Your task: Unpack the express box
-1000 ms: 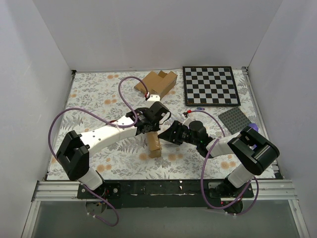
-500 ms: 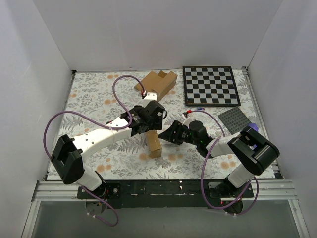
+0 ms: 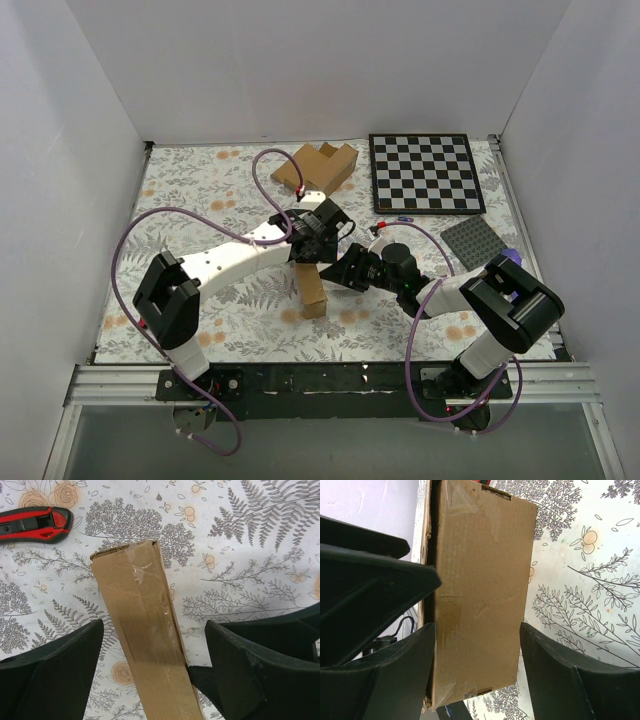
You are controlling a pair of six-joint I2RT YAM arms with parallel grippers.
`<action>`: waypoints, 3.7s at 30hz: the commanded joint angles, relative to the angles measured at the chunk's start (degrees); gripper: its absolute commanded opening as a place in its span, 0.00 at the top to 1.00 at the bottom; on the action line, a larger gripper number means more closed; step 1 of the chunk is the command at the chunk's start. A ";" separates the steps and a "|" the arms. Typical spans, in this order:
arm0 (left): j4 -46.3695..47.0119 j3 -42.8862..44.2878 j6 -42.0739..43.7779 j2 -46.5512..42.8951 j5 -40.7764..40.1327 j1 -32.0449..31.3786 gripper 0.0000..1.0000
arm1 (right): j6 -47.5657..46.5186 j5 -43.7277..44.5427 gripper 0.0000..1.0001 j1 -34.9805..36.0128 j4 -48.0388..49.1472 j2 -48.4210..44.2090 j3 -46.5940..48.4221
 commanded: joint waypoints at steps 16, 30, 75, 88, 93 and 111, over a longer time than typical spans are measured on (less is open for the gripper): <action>-8.50 2.28 -1.55 -0.56 -4.64 -0.41 0.55 | -2.89 1.25 0.26 -0.01 -4.11 0.56 0.67; -6.48 1.23 -0.23 -3.38 -4.73 -0.41 0.90 | -3.33 1.34 0.27 -0.10 -4.55 0.91 1.11; 10.21 -27.15 -5.24 -34.22 -7.01 -0.41 1.00 | -6.58 0.11 0.25 -0.10 -7.36 -5.33 1.81; 15.93 -25.49 1.08 -33.61 -4.64 -0.32 1.00 | -22.65 4.49 0.16 0.25 -33.02 -15.78 13.40; 19.53 -23.65 4.51 -32.38 -1.92 -0.41 1.00 | -28.80 10.64 0.16 0.34 -41.80 -22.19 14.73; 26.38 -18.89 5.75 -23.67 3.35 -0.41 1.00 | -33.65 14.00 0.18 0.34 -47.18 -31.43 10.07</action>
